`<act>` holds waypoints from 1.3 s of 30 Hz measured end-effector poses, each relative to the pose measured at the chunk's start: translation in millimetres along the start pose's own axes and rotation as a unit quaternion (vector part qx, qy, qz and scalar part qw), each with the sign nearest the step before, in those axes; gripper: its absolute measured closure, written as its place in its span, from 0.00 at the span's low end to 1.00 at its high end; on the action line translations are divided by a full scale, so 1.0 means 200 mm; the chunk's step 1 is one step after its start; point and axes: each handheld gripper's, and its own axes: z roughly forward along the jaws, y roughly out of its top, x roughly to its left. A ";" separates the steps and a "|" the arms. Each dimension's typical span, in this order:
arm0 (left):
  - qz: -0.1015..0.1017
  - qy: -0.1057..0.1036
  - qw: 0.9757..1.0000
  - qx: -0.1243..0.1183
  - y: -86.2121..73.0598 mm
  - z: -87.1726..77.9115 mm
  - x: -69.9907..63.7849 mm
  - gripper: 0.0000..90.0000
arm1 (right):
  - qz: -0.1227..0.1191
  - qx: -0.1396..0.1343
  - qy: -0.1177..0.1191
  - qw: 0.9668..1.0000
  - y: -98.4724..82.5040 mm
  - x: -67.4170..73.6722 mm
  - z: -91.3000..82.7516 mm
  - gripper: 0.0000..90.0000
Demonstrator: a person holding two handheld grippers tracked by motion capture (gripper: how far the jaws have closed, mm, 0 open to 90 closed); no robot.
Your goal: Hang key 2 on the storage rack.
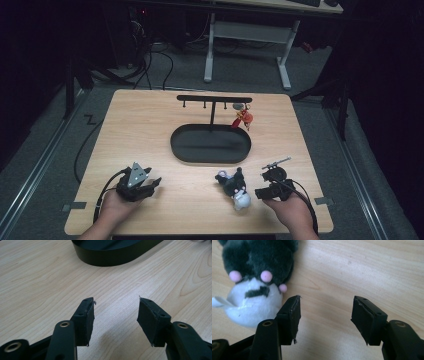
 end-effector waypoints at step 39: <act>0.011 -0.012 1.000 0.009 0.00 0.01 -0.01 0.52 | -0.040 0.114 0.064 0.991 0.18 0.29 0.11 0.25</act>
